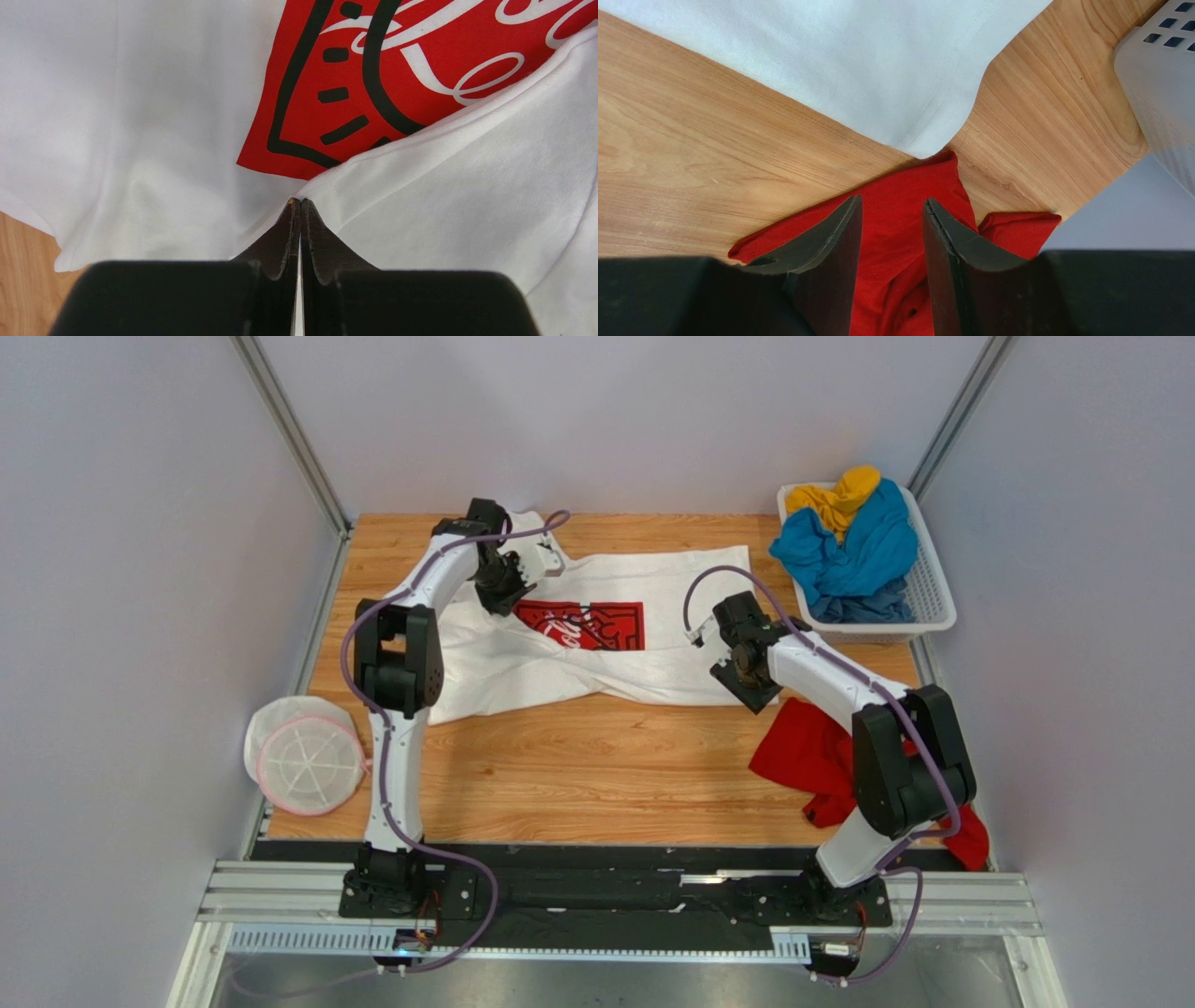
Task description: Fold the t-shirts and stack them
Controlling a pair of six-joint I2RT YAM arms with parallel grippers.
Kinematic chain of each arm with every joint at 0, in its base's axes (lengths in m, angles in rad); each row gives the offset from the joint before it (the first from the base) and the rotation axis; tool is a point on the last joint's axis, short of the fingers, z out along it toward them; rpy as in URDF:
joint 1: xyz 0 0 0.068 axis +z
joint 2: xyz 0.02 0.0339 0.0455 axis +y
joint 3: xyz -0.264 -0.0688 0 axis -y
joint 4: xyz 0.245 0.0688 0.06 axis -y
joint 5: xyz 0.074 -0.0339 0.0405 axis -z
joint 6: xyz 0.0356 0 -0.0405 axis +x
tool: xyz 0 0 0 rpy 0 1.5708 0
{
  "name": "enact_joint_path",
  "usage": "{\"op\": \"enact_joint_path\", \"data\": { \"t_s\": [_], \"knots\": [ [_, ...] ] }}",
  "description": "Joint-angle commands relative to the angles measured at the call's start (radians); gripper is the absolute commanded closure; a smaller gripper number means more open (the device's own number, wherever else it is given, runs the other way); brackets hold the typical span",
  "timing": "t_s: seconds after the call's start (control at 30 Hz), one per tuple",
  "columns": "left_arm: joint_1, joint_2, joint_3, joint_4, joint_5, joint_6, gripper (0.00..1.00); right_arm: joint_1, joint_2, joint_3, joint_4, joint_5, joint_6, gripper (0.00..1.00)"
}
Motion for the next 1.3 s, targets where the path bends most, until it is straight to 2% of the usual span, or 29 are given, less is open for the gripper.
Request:
{"op": "enact_joint_path", "data": {
  "t_s": [0.0,0.4,0.8,1.0,1.1,1.13,1.27],
  "knots": [
    [-0.015,0.004,0.046,-0.001,0.019,0.015,1.0,0.003,-0.026,-0.007,0.018,0.015,0.017,0.59],
    [-0.072,-0.019,0.064,0.021,0.035,0.004,1.0,0.003,-0.012,0.003,0.015,0.013,0.023,0.59],
    [-0.1,0.006,0.098,0.196,-0.067,-0.065,1.0,0.003,-0.015,-0.001,0.006,0.013,0.023,0.59],
    [-0.103,0.03,0.087,0.286,-0.176,-0.077,1.0,0.003,-0.015,-0.005,0.011,0.004,0.027,0.59],
    [-0.103,0.029,0.064,0.332,-0.233,-0.079,0.85,0.002,-0.01,-0.011,0.017,0.001,0.03,0.59],
    [-0.103,0.024,0.053,0.358,-0.251,-0.079,0.71,0.003,-0.01,-0.013,0.018,0.001,0.032,0.59],
    [-0.103,-0.023,-0.034,0.414,-0.27,-0.079,0.46,0.003,-0.013,-0.013,0.02,-0.002,0.033,0.59]
  ]
}}
